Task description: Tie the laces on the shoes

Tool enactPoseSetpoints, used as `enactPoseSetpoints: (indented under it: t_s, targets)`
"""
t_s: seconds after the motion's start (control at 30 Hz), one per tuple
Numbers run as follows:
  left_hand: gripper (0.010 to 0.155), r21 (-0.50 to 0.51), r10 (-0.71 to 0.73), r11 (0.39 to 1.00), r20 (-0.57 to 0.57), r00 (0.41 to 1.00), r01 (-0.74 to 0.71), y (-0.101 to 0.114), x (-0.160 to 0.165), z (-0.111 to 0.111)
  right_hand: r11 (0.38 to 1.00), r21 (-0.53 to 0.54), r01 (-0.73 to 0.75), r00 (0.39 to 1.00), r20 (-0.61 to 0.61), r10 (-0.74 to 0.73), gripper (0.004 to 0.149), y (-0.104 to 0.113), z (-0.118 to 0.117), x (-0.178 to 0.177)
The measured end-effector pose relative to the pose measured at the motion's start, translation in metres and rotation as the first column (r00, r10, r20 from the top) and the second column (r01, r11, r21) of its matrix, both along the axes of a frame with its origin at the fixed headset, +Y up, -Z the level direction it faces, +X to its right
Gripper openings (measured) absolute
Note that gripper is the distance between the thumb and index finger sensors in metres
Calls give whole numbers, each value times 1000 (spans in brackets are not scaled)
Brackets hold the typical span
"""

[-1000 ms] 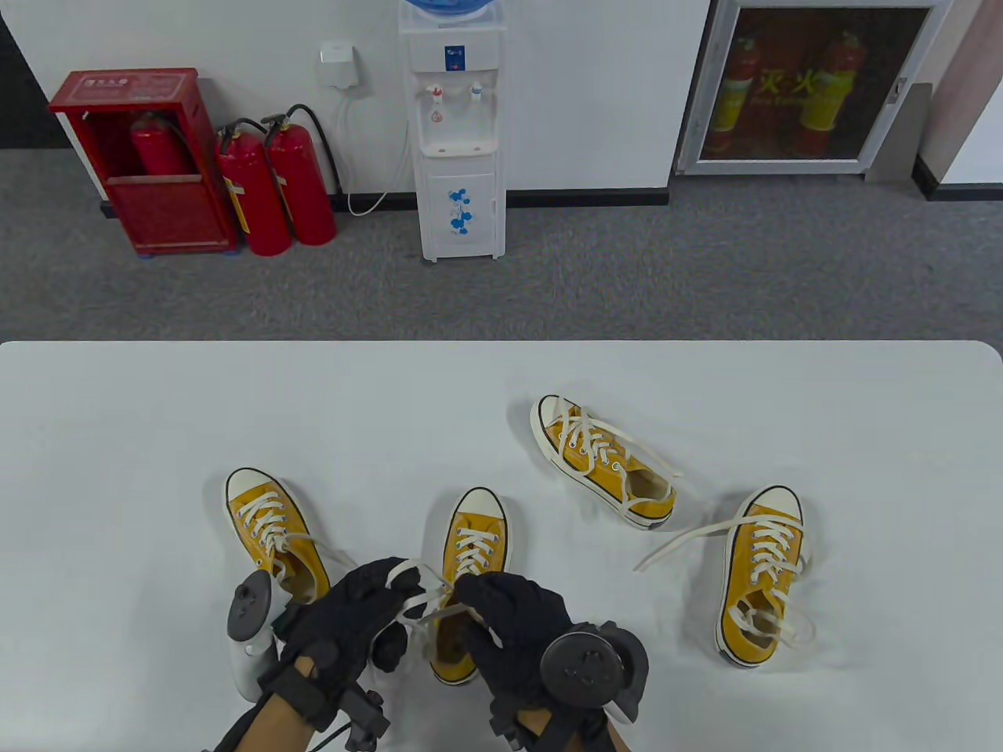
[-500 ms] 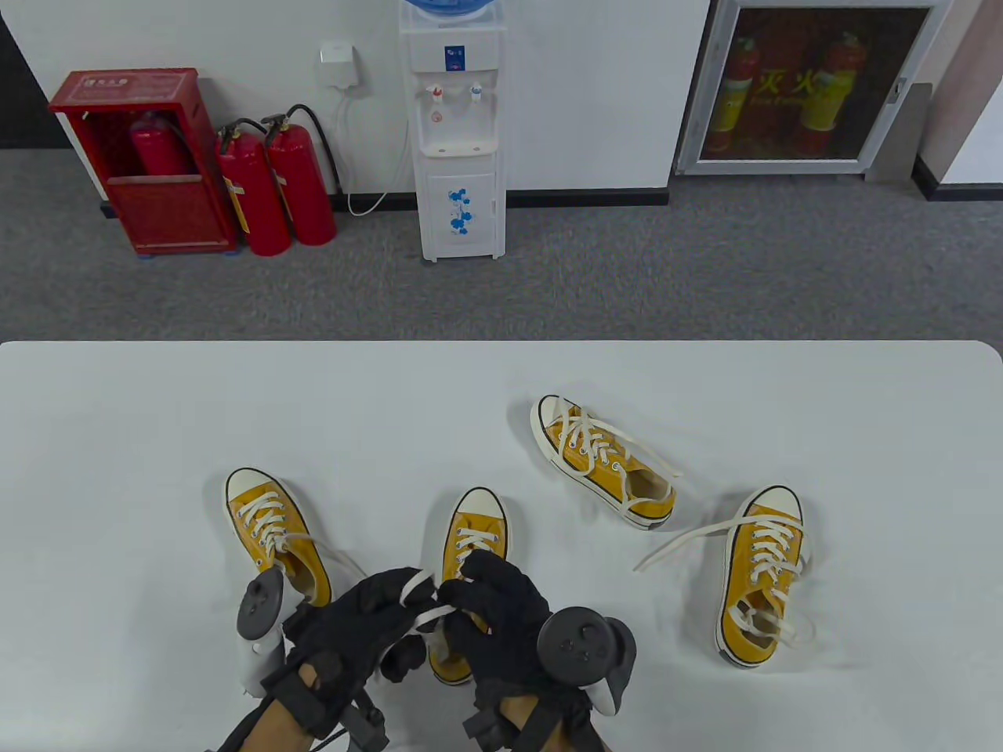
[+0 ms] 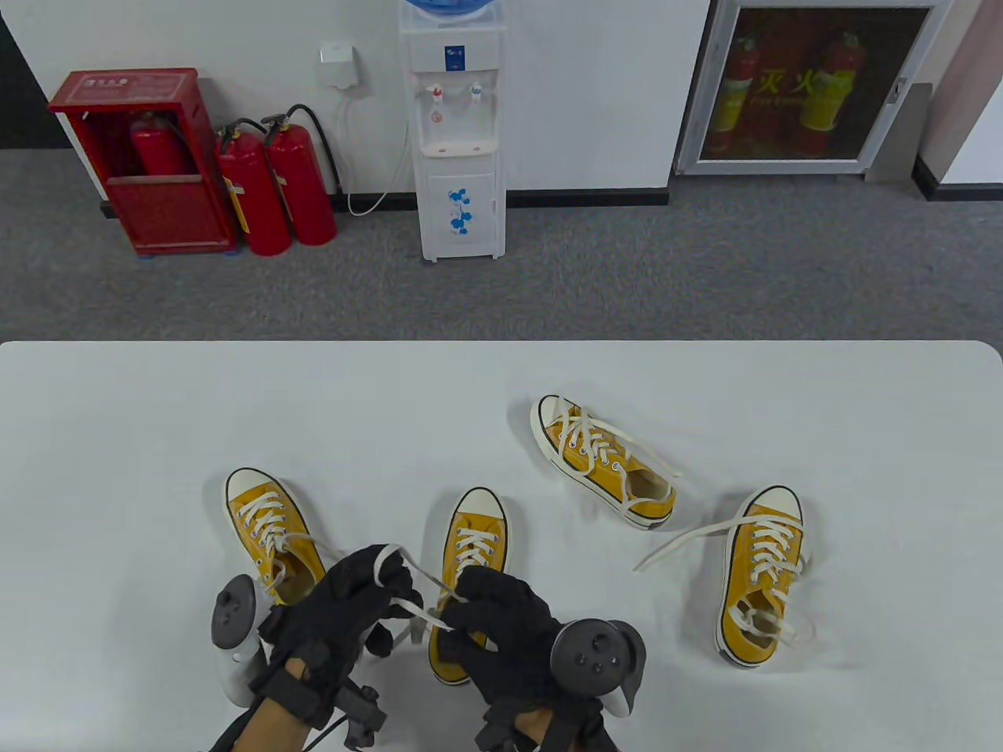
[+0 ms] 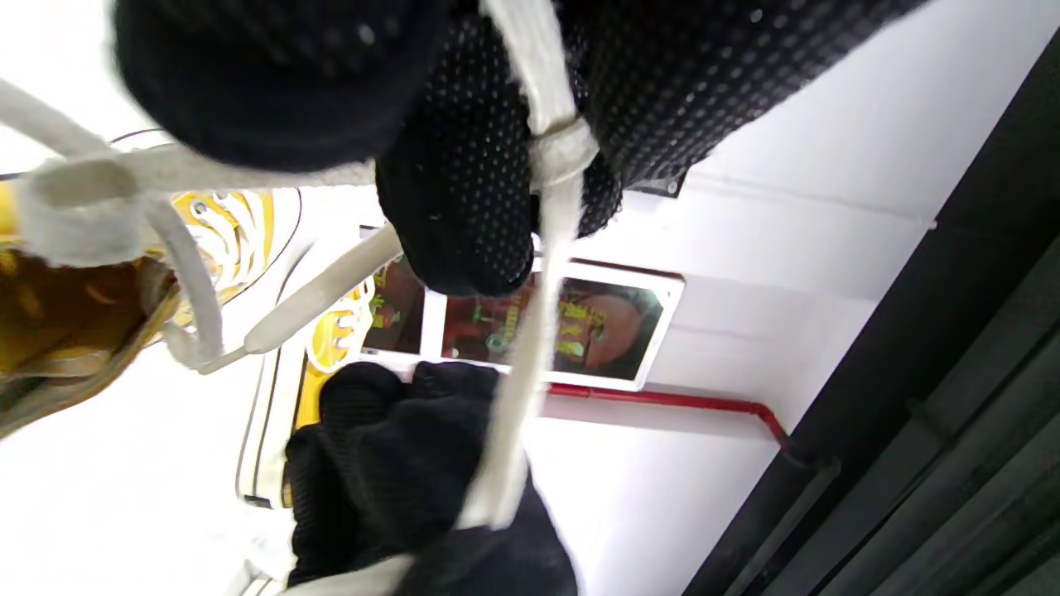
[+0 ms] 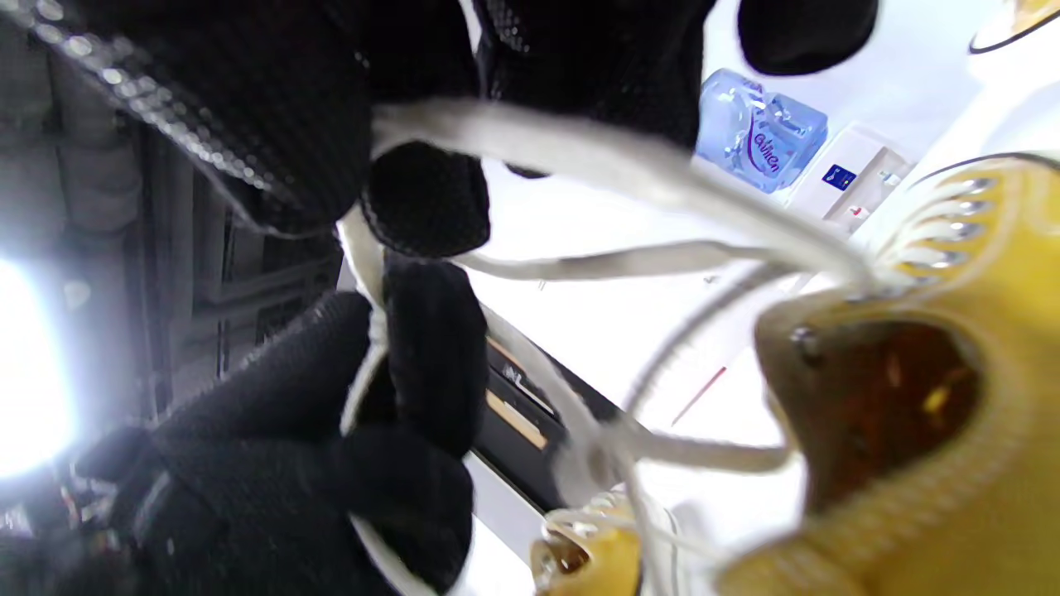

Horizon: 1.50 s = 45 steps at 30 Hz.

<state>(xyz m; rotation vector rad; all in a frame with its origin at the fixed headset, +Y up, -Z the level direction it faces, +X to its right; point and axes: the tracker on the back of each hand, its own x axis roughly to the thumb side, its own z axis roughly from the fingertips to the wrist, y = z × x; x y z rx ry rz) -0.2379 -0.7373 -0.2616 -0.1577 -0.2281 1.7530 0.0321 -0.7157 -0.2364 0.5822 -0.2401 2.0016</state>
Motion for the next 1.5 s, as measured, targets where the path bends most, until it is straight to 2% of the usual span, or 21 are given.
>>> enactPoseSetpoints:
  t_s: [0.17,0.37,0.47,0.6,0.7,0.93,1.1,1.2,1.37,1.47,1.5]
  targets:
    - [52,-27,90,996,18,996,-90,0,1,1,984,34,-176,984,-7,176,42,-5,0,-6]
    - [55,-33,125,992,51,991,-123,4,7,4,971,42,-235,972,-15,236,43,-7,0,-10]
    - [55,-29,127,992,53,991,-125,5,6,4,965,41,-260,965,-25,261,49,-9,0,-12]
    - [55,-22,138,990,53,989,-137,6,4,3,972,10,-235,970,-60,236,53,-9,-2,-10]
    - [55,-18,139,990,77,987,-138,6,6,3,975,2,-222,975,-17,222,52,-8,-3,-7]
    - [58,41,94,994,184,978,-104,11,16,5,993,-20,-119,993,-18,119,61,-1,-2,-9]
    - [60,79,72,992,241,968,-94,15,21,6,991,-133,-1,996,-91,-11,66,-2,-6,-15]
    - [60,104,57,991,261,964,-87,17,23,7,971,-237,29,986,-156,-68,70,-6,-12,-19]
    - [60,122,46,989,302,952,-87,20,28,9,962,-273,10,984,-166,-57,65,-11,-17,-25]
    - [59,126,41,988,314,948,-85,20,31,10,969,-248,4,995,-99,-29,48,-10,-16,-24]
    - [59,128,39,988,313,949,-83,21,30,10,972,-233,-1,996,-84,-19,47,-9,-16,-22]
